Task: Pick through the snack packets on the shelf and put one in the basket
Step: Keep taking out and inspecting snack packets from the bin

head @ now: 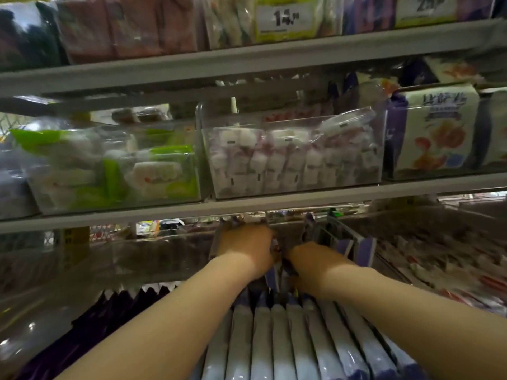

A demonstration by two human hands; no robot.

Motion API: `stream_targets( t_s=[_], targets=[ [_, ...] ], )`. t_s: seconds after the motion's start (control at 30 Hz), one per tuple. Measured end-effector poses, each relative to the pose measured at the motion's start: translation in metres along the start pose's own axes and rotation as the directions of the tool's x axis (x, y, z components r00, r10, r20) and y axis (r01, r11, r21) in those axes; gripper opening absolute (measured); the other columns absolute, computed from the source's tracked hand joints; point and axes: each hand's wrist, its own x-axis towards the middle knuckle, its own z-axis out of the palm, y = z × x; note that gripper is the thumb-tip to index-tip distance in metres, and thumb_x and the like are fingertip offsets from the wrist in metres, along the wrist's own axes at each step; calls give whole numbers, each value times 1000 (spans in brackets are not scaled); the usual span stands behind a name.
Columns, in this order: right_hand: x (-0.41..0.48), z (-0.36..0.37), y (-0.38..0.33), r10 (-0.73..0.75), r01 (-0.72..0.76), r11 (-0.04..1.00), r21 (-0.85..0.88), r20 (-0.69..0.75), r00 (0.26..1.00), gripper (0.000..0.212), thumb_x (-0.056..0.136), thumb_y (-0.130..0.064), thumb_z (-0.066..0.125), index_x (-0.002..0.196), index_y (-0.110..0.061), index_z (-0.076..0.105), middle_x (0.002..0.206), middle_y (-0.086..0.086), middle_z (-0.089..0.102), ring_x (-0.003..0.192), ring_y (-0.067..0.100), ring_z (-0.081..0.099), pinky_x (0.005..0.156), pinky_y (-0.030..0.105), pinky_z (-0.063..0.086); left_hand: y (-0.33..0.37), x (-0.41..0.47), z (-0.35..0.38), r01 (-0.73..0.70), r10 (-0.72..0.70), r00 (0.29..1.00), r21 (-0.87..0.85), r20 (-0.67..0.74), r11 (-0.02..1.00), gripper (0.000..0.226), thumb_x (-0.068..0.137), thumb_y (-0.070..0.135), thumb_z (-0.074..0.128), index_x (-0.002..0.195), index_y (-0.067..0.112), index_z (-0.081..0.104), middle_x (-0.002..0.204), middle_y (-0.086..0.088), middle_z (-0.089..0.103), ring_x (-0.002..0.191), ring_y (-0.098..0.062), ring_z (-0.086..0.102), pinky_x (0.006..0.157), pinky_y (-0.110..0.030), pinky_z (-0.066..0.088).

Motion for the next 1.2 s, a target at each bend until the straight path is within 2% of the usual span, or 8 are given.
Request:
stream_targets(
  t_s=[0.27,0.4,0.57,0.73,0.83,0.9,1.0,1.2],
  targets=[
    [1,-2,7,-51,50,999,-20,-63,997,26,94,-7,51,117,-11,62,116,13,65,104,30,64,81,34,51,-3,5,13,-180,192,981,252,-24,951,46,92,41,58,136,28,50,136,-2,56,123,-29,53,107,-43,37],
    [0,-3,8,-57,57,998,-4,-54,997,26,94,-12,52,118,-13,62,117,11,64,105,30,63,84,35,52,-10,-4,19,-230,218,973,292,71,928,47,89,51,59,129,26,58,136,-5,56,124,-29,50,100,-37,37],
    [-5,-4,7,-85,85,996,4,-51,995,24,92,-29,59,112,-16,56,113,9,63,101,30,62,75,32,48,-5,-5,27,-293,251,954,354,162,888,35,95,36,55,123,17,63,129,-10,60,117,-33,55,100,-41,41],
    [-10,-4,7,-127,122,990,-72,-67,990,21,95,-26,56,115,-20,53,116,10,62,103,31,62,70,30,40,-2,6,10,-311,227,868,127,443,942,35,94,37,59,115,10,66,109,-10,67,94,-26,61,84,-33,47],
    [-9,-14,14,-176,184,977,-109,78,981,30,95,-18,53,124,-25,57,122,10,61,105,30,61,74,27,41,-12,8,1,-248,240,888,-31,392,968,24,90,33,62,106,15,67,84,1,63,73,-16,55,71,-29,44],
    [-13,-25,19,-201,221,962,-160,135,970,35,94,-20,53,128,-30,56,125,6,61,107,29,60,78,29,45,-20,5,2,-232,243,939,-73,244,970,27,87,33,63,111,21,62,103,0,65,90,-20,60,77,-30,48],
    [-19,-38,29,-255,256,920,-298,42,966,44,89,-28,58,131,-38,51,133,1,57,116,28,55,92,34,47,-23,-1,8,-296,305,949,-107,77,949,48,84,45,64,129,36,50,133,5,56,115,-22,56,94,-33,48],
    [-31,-51,43,-85,134,896,-423,134,987,53,82,-41,65,132,-31,52,132,-2,53,115,25,55,92,38,51,-17,-8,18,-370,335,920,165,206,914,55,95,52,46,147,42,30,154,0,39,138,-30,38,111,-43,31]
  ],
)
